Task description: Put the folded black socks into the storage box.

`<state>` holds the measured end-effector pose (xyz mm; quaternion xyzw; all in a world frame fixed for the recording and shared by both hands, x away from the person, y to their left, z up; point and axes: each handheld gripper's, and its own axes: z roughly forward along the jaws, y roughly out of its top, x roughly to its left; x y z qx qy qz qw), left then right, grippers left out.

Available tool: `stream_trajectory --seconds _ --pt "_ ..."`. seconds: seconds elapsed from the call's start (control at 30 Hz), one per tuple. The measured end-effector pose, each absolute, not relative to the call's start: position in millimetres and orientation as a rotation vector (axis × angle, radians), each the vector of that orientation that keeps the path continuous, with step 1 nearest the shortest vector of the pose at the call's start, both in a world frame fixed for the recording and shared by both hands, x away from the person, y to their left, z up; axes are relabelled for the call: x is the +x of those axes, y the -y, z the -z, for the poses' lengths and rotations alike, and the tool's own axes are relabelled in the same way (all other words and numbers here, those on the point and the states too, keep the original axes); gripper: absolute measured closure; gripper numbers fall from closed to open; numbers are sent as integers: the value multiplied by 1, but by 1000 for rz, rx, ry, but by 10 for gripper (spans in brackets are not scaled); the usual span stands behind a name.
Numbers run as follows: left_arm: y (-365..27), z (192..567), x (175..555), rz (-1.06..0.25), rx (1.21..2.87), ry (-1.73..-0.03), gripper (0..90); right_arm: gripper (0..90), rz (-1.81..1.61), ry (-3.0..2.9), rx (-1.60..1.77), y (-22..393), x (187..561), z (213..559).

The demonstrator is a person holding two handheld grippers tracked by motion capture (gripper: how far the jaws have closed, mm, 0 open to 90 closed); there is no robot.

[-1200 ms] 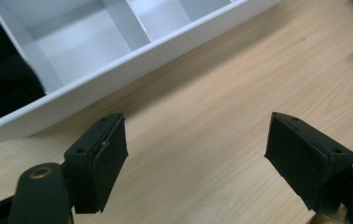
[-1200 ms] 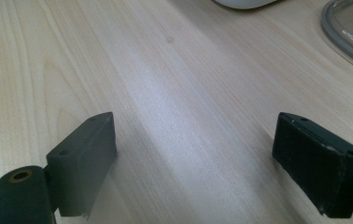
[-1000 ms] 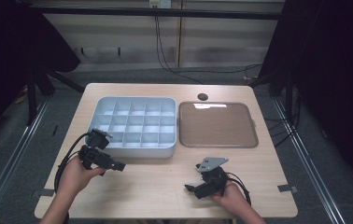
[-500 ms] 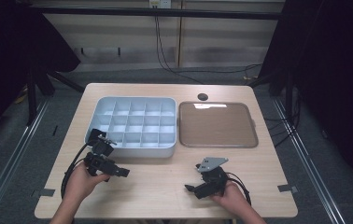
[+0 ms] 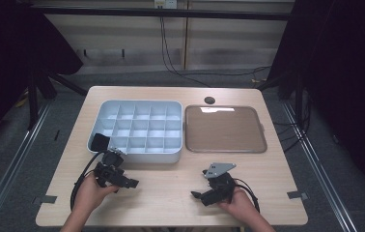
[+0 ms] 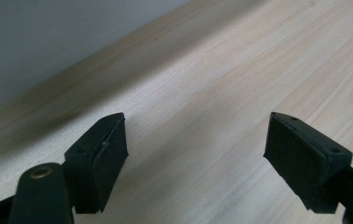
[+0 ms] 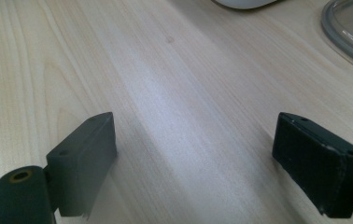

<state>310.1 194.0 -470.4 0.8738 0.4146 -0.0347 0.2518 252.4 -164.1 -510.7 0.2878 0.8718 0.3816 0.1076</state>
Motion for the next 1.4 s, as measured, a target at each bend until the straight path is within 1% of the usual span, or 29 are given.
stream_trajectory --seconds 0.27,0.47,0.6,1.1,1.2,1.4 --pt "-192 475 308 82 2403 -1101 207 132 -1123 -2566 847 164 252 511" --pt "-192 478 307 65 2384 -1104 203 132 -1123 -2566 847 164 252 511" --pt "-194 479 305 51 2385 -1075 198 132 -1121 -2567 848 164 252 511" --pt "-193 485 291 -86 2391 -955 153 132 -1121 -2567 848 164 252 511" --pt "-193 486 288 -101 2387 -948 152 132 -1121 -2567 848 164 252 511" --pt "-195 490 283 -175 2392 -877 149 132 -1120 -2567 849 164 252 511"
